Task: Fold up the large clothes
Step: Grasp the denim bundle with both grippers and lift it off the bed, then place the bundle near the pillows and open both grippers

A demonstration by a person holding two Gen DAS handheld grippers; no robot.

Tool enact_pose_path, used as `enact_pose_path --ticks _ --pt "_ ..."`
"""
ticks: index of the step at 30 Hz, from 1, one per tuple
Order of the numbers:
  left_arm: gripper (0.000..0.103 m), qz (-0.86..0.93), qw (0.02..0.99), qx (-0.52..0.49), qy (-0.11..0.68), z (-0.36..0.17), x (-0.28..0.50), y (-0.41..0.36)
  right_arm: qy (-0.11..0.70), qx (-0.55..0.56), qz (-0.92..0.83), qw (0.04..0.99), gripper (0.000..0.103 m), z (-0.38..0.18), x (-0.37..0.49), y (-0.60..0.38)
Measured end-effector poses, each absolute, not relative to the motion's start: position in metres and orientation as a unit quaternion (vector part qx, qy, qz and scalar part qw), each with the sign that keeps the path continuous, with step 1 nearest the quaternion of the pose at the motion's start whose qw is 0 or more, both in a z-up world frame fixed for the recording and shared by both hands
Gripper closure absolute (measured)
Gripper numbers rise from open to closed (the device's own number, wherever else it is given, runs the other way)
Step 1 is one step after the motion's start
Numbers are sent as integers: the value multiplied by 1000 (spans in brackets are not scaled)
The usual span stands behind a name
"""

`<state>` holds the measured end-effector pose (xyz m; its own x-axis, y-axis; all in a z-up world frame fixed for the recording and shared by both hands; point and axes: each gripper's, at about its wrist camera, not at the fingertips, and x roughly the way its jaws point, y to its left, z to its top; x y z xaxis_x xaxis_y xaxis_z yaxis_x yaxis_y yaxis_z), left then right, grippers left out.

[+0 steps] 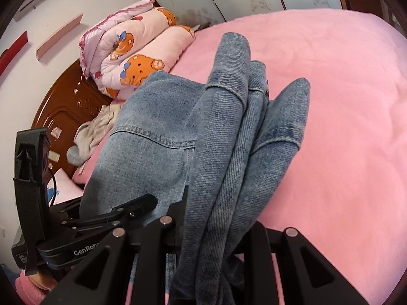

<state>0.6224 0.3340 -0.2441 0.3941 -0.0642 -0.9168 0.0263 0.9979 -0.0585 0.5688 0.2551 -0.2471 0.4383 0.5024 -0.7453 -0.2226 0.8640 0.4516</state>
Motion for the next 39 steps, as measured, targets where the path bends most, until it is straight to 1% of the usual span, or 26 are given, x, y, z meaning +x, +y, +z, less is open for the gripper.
enact_pose_path --ticks 1,2,6,9,12,13,16,18,20,22,24,26,27,28,29,31,32,33,34,35,37,39 --pt "52 -27 837 -18 545 -250 614 354 477 147 219 838 85 -255 584 260" --pt "52 -28 840 -23 542 -256 624 360 475 152 220 838 85 -261 593 262" --pt "52 -34 843 -50 534 -288 621 411 484 180 223 827 85 -294 635 260" --pt "52 -47 835 -51 546 -321 625 412 504 162 216 820 85 -325 654 261" --pt "46 -58 834 -62 545 -346 622 418 512 147 210 820 85 -355 658 254" --pt "42 -67 835 -76 540 -350 625 422 516 156 211 815 85 -361 659 249" --pt "35 -93 836 -93 533 -363 624 432 525 207 245 788 84 -384 664 228" --pt "34 -99 837 -92 531 -367 626 433 519 189 263 791 84 -386 663 229" --pt "32 -105 836 -103 528 -374 634 443 523 194 269 785 84 -389 666 229" --pt "29 -104 838 -102 526 -388 656 463 525 198 273 782 84 -390 667 227" --pt "29 -98 839 -96 527 -388 654 460 525 197 267 784 83 -391 666 229" --pt "25 -88 842 -90 525 -380 652 452 533 202 256 781 81 -391 666 227" --pt "22 -81 843 -89 524 -382 651 452 534 202 255 780 80 -389 665 224" --pt "16 -71 844 -92 524 -383 651 453 535 200 255 780 77 -387 663 222" --pt "14 -61 844 -99 524 -385 651 454 536 193 253 782 74 -383 660 219" --pt "6 -40 843 -110 525 -386 648 455 535 191 250 784 71 -377 650 211" --pt "4 -17 842 -107 528 -384 648 453 533 191 252 785 67 -372 640 204" --pt "1 10 837 -105 536 -379 648 449 531 190 250 787 65 -369 631 197" --pt "1 27 834 -106 541 -377 646 447 530 187 247 789 60 -363 617 185" --pt "1 47 831 -104 544 -370 640 440 529 188 246 790 57 -360 610 179" --pt "2 77 842 -89 526 -357 623 428 527 186 244 793 57 -351 586 159" --pt "2 100 854 -74 505 -347 603 416 532 158 234 798 57 -345 559 137"
